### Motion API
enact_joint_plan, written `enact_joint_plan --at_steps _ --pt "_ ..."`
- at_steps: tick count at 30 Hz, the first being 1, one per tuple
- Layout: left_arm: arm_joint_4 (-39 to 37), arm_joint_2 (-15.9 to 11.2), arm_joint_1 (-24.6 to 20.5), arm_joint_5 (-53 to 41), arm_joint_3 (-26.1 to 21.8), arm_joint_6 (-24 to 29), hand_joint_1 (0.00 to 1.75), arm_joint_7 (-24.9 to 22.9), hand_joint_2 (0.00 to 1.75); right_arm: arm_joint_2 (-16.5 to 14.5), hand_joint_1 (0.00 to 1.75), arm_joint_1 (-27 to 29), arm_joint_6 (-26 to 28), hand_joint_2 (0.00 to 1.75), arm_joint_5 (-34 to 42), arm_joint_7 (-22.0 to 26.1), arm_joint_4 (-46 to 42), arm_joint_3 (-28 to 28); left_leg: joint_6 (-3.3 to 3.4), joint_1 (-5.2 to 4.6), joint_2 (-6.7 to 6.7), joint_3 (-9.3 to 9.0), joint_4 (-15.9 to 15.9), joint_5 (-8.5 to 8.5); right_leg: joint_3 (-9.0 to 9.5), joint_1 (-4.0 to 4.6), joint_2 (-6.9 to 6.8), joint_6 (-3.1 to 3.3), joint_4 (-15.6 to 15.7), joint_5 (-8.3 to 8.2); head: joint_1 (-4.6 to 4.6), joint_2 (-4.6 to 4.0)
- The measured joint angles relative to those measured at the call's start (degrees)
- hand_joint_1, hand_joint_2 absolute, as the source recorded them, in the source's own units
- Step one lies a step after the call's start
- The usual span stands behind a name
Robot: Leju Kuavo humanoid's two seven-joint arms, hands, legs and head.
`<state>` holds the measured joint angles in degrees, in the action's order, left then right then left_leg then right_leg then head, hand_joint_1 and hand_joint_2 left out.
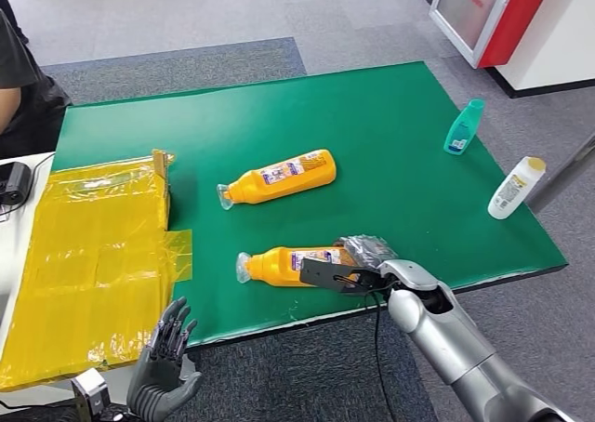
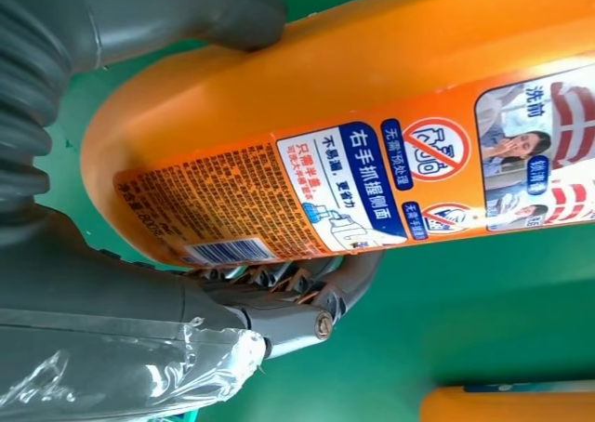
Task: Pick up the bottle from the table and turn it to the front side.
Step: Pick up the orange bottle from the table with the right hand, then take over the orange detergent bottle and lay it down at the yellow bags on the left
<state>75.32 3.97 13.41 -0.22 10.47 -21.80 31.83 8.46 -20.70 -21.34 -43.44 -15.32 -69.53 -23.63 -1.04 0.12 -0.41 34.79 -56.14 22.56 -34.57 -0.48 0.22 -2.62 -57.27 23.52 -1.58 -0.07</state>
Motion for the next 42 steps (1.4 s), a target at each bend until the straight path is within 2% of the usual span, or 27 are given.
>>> enact_joint_plan --at_steps 4,15,19,24,28,34,42 --pt "0.0 -0.2 0.0 0.1 0.5 0.0 0.0 0.0 1.75 0.0 1.74 0.0 0.0 1.75 0.0 0.0 0.0 0.0 0.0 0.0 0.0 0.0 0.0 0.0 0.0 0.0 0.0 0.0 0.0 0.0 0.01 0.0" --pt "0.0 -0.5 0.1 0.6 0.7 0.7 0.0 0.0 1.75 0.7 1.75 0.4 0.1 1.75 0.5 1.0 -0.7 0.0 0.0 0.0 0.0 0.0 0.0 0.0 0.0 0.0 0.0 0.0 0.0 0.0 0.01 0.0" --pt "0.0 -0.5 0.7 0.9 0.6 1.4 0.0 0.0 1.75 1.0 1.75 3.4 2.0 1.75 1.9 2.4 -4.3 0.4 0.0 0.0 -0.01 0.03 0.0 0.01 -0.01 0.0 0.0 0.0 0.0 0.0 0.0 0.0" --pt "1.1 -0.4 2.4 0.8 0.1 1.6 0.0 -0.5 1.75 0.7 1.75 9.1 6.6 1.75 3.0 4.5 -12.8 1.9 0.0 0.0 -0.02 0.08 0.0 0.06 -0.07 0.01 -0.01 0.0 0.0 0.06 0.01 0.0" --pt "2.6 0.3 3.7 0.3 -1.3 1.1 0.0 -1.3 1.75 -0.8 1.75 13.3 9.8 1.75 2.5 6.8 -19.1 3.5 0.0 0.01 -0.02 0.11 0.0 0.09 -0.08 0.01 0.0 -0.01 0.0 0.11 0.01 0.0" --pt "5.0 1.9 5.1 -0.4 -3.7 -1.0 0.0 -2.3 1.75 -5.1 1.75 18.2 12.9 1.75 2.0 10.6 -26.4 5.4 0.0 0.01 -0.02 0.11 0.0 0.08 -0.09 0.01 -0.01 -0.01 0.0 0.11 0.01 0.0" --pt "7.1 3.0 5.4 4.1 -5.3 -7.9 0.0 -3.2 1.75 -9.6 1.75 21.6 15.4 1.75 0.9 16.1 -29.3 5.7 0.0 0.01 -0.02 0.1 0.0 0.08 -0.09 0.01 0.0 -0.01 0.0 0.11 0.01 0.0"
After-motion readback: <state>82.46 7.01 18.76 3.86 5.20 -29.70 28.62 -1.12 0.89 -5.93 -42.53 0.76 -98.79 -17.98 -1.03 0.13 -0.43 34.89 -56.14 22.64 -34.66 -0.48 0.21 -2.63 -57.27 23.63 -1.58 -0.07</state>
